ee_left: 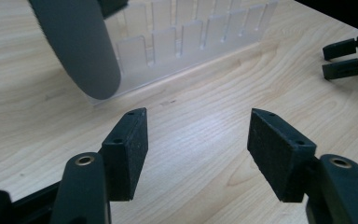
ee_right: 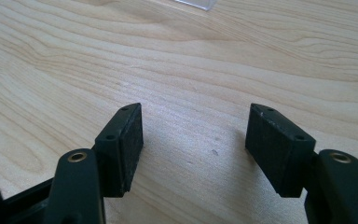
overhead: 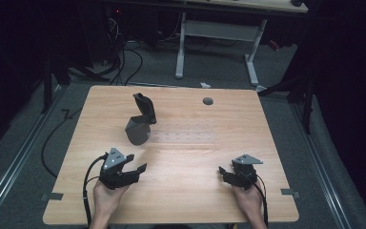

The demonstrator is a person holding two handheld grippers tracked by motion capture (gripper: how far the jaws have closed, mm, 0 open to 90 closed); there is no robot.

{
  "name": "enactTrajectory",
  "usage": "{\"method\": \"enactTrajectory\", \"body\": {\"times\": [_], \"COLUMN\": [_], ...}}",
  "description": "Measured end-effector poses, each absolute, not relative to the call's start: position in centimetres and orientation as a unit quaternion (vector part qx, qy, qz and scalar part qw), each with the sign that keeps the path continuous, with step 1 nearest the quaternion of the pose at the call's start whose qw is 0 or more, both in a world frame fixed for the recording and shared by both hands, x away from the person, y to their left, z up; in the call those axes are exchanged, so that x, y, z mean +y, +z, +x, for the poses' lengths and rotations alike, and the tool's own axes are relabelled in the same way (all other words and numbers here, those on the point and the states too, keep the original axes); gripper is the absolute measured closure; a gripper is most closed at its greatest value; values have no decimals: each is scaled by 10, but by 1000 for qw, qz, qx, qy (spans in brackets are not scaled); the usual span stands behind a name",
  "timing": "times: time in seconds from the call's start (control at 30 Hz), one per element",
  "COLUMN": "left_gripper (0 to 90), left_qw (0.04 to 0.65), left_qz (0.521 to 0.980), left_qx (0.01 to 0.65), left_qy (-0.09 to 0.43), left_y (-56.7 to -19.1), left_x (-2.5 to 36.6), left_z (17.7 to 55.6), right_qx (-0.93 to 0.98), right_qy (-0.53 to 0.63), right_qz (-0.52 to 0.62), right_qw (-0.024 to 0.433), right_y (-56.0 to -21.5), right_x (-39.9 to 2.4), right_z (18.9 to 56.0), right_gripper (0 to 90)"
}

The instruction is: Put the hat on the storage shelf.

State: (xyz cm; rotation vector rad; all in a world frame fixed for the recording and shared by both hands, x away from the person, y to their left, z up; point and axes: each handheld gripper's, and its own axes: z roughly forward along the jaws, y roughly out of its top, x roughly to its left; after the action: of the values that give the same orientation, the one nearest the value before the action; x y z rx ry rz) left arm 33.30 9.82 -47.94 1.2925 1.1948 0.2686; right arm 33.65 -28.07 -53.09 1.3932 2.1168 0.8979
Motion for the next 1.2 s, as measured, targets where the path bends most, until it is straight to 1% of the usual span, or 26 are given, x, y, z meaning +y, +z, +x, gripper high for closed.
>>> {"method": "enactTrajectory", "body": {"times": [0.1,0.4,0.53,0.63,0.77,0.97,1.07,1.1,1.2], "left_gripper": [384,403,403,399,387,376,362,344,337], "left_qw": [625,628,621,609,596,573,553,556,557], "left_qz": [571,569,576,588,602,610,625,623,614], "left_qx": [520,520,523,522,515,524,523,523,537], "left_qy": [114,106,101,106,135,158,170,169,159], "left_y": [-483,-491,-500,-509,-523,-538,-546,-546,-546], "left_x": [94,85,77,71,63,58,55,55,57], "left_z": [333,335,336,337,339,346,347,347,350], "right_qx": [767,767,767,767,767,767,767,767,767], "right_qy": [326,325,325,325,325,325,325,325,325], "right_qz": [505,505,505,506,505,505,505,505,505], "right_qw": [224,225,225,224,225,225,225,225,224], "right_y": [-531,-531,-531,-531,-531,-531,-531,-531,-531], "right_x": [-281,-281,-281,-281,-281,-281,-281,-281,-281], "right_z": [336,336,337,336,336,336,336,336,336], "right_gripper": [369,369,369,369,369,369,369,369,369]}}
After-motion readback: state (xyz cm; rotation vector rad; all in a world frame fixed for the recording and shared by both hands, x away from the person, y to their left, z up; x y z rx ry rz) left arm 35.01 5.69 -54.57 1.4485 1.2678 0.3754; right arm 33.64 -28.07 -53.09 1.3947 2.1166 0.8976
